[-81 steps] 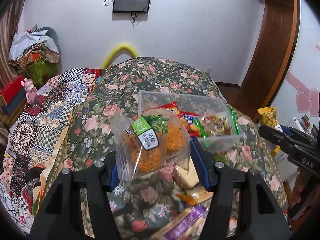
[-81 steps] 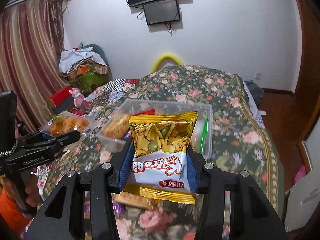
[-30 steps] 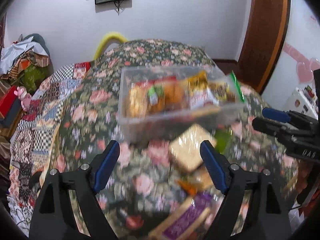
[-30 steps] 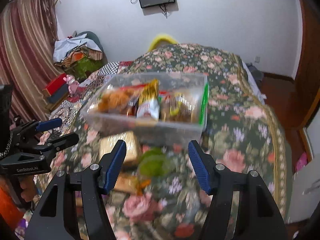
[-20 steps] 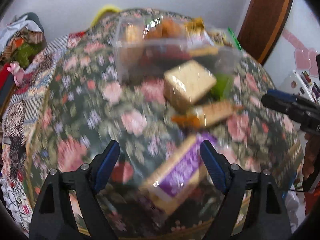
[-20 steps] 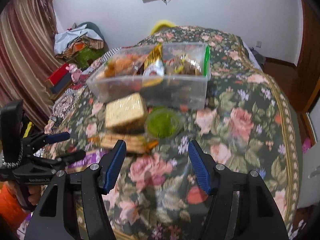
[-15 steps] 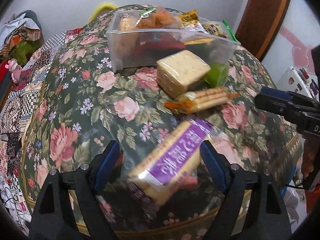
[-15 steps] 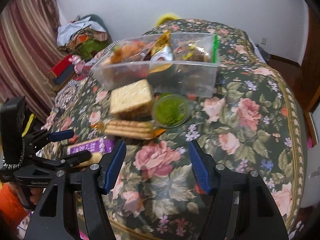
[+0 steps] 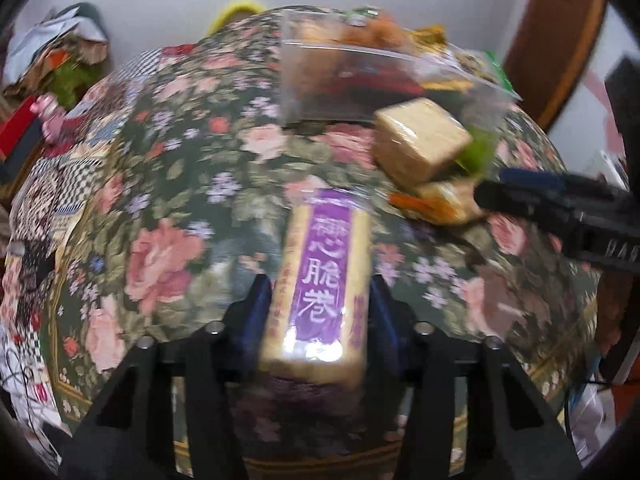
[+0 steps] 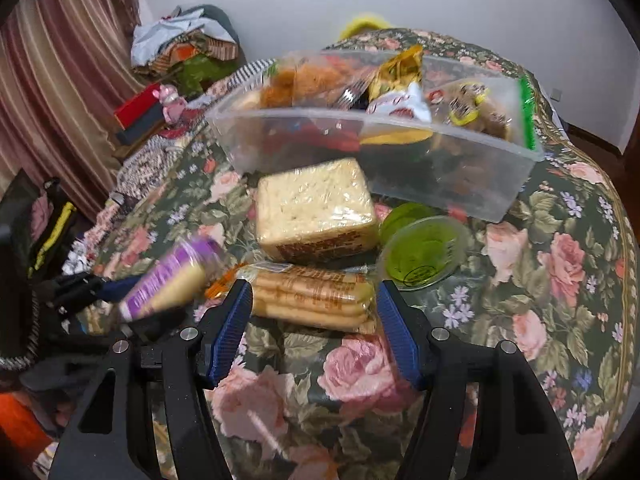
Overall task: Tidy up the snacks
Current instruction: 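Grasp purple-labelled roll pack with left tool while right grasps cracker pack, then place roll pack in box with left tool while right places cracker pack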
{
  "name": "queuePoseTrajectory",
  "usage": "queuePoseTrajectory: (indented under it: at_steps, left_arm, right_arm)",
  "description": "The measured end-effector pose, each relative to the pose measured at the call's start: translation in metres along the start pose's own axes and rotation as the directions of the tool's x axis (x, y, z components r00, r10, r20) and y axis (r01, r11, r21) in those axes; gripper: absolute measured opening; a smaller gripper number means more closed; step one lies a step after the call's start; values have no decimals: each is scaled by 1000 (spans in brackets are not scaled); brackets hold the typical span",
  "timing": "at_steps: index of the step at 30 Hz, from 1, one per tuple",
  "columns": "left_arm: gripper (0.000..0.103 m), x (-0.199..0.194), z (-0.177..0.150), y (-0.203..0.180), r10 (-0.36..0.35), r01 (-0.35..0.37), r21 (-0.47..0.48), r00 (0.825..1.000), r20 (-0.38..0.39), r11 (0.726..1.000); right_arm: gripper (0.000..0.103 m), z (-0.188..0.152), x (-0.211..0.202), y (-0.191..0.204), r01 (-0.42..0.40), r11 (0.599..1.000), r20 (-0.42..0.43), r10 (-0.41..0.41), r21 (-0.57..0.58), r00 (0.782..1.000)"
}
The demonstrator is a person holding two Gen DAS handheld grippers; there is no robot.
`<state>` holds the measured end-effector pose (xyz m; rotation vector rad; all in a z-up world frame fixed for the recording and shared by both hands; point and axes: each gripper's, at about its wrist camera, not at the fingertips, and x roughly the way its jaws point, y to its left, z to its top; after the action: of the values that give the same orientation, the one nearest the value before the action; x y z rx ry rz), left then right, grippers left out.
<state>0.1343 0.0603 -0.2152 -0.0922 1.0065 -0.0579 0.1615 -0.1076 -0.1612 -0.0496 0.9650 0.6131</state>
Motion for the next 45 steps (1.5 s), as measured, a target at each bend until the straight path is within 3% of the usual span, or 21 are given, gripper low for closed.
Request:
queuePoseTrajectory:
  at_steps: [6,12,16,20,23,26,31,33,45]
  left_arm:
    - [46,0,-1,5,4,-3,-7,1000,8,1000]
    - [46,0,-4,1,13,-14,21,1000,25,1000]
    - [45,-2,-7,4,-3,3,15,999,35,1000]
    - [45,-4,-9,4,-15,14,25,999,33,1000]
    - [45,-5,-11,2,-21,20,42,999,29,999]
    - [45,-8,-13,1,-28,27,53,999,23,998]
    - [45,-6,-12,-2,-22,21,60,999,24,998]
    - [45,-4,-11,-4,-11,9,63,1000,26,998]
    - [45,-7,-3,-1,-21,18,47,998,52,999]
  right_arm:
    - [61,-20,6,10,-98,995,-87,98,13,991]
    - [61,-19,-8,15,-68,997,-45,66,-33,997]
    - [82,2,0,12,-58,997,-43,55,-49,998]
    - [82,12,15,16,-84,994,-79,78,-66,994]
    - [82,11,25,21,-59,993,-97,49,-101,994]
    - [77,2,29,21,-56,993,-127,43,-104,991]
    - [51,-13,15,20,-29,993,-104,18,-112,994]
    - [46,-14,11,20,-38,994,-102,27,-106,994]
    - [49,-3,29,35,-17,994,-73,10,-106,997]
